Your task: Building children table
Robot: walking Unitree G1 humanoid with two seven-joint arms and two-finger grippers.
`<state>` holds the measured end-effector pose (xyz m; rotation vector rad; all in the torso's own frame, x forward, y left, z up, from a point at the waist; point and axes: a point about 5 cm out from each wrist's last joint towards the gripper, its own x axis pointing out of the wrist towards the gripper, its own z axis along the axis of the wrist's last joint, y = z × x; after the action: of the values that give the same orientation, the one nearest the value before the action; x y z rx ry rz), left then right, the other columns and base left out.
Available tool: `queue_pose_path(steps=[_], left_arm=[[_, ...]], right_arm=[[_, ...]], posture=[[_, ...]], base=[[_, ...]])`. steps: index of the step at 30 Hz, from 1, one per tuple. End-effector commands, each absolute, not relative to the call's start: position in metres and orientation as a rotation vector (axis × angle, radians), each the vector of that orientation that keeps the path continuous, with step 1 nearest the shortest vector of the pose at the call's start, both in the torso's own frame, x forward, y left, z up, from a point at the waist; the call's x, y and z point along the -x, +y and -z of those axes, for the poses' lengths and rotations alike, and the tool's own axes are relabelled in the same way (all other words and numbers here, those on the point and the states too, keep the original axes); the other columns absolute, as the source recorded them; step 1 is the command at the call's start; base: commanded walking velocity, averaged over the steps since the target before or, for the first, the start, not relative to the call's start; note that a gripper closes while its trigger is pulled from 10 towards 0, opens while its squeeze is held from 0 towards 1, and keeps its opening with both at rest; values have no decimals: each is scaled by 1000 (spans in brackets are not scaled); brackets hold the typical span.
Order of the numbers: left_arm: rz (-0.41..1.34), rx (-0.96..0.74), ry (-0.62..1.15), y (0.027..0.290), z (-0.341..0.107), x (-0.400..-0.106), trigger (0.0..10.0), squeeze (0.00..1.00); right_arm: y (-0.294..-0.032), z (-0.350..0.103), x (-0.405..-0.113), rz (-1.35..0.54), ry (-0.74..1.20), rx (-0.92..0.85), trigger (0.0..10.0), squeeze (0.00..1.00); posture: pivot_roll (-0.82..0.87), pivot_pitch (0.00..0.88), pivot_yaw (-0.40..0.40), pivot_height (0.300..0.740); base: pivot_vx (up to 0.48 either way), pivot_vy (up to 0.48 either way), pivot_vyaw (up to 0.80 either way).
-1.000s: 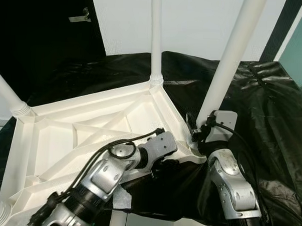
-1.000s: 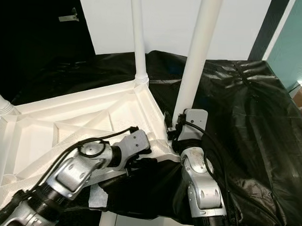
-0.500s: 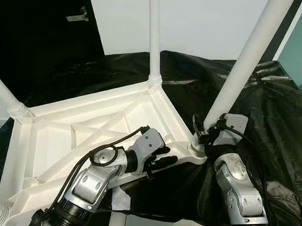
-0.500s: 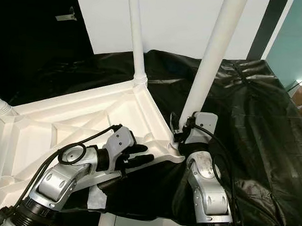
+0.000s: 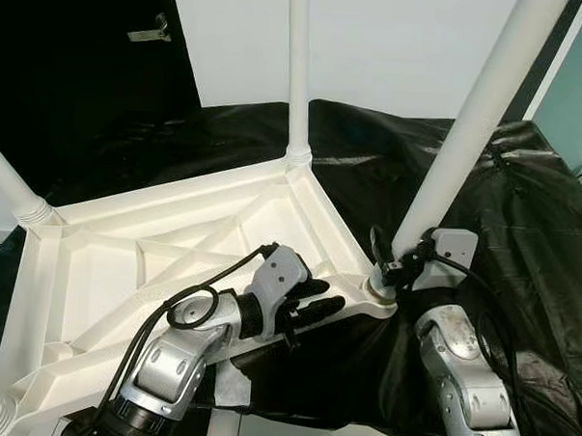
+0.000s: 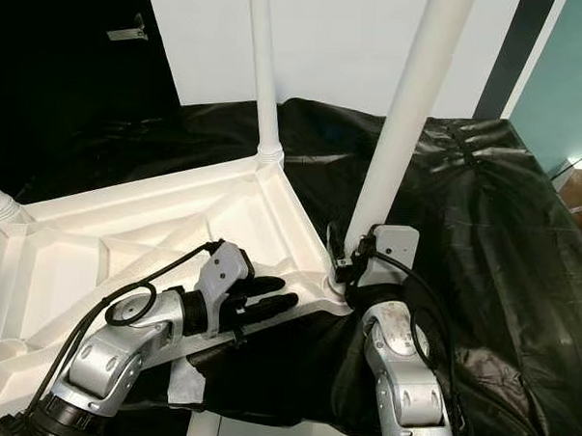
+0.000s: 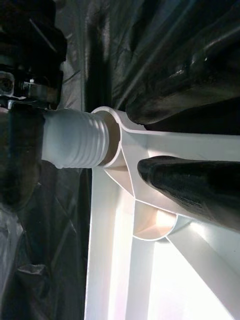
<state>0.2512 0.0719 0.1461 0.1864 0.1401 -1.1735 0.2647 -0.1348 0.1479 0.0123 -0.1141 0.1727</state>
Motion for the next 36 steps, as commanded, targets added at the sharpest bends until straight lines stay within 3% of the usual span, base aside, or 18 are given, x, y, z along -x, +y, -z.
queue_pose_path(steps=[1, 26, 31, 36], left_arm=[[1137, -197, 145, 79, -146, -254, 10000, 0], [1083, -237, 122, 87, -154, -259, 10000, 0], [1088, -246, 118, 87, -155, -261, 10000, 0], [1079, -254, 113, 89, -158, -263, 10000, 0]], right_arm=[[-132, -128, -260, -201, -15, -5, 10000, 0], [-137, -123, -266, -238, 22, -66, 10000, 0], [-142, -117, -263, -373, -28, 170, 10000, 0], [-135, -114, -259, -486, -51, 254, 10000, 0]], posture=[[-46, 25, 25, 740], [-38, 28, 6, 740], [-43, 26, 16, 740], [-36, 21, 18, 740]], base=[[0, 0, 0], [0, 0, 0], [0, 0, 0], [0, 0, 0]])
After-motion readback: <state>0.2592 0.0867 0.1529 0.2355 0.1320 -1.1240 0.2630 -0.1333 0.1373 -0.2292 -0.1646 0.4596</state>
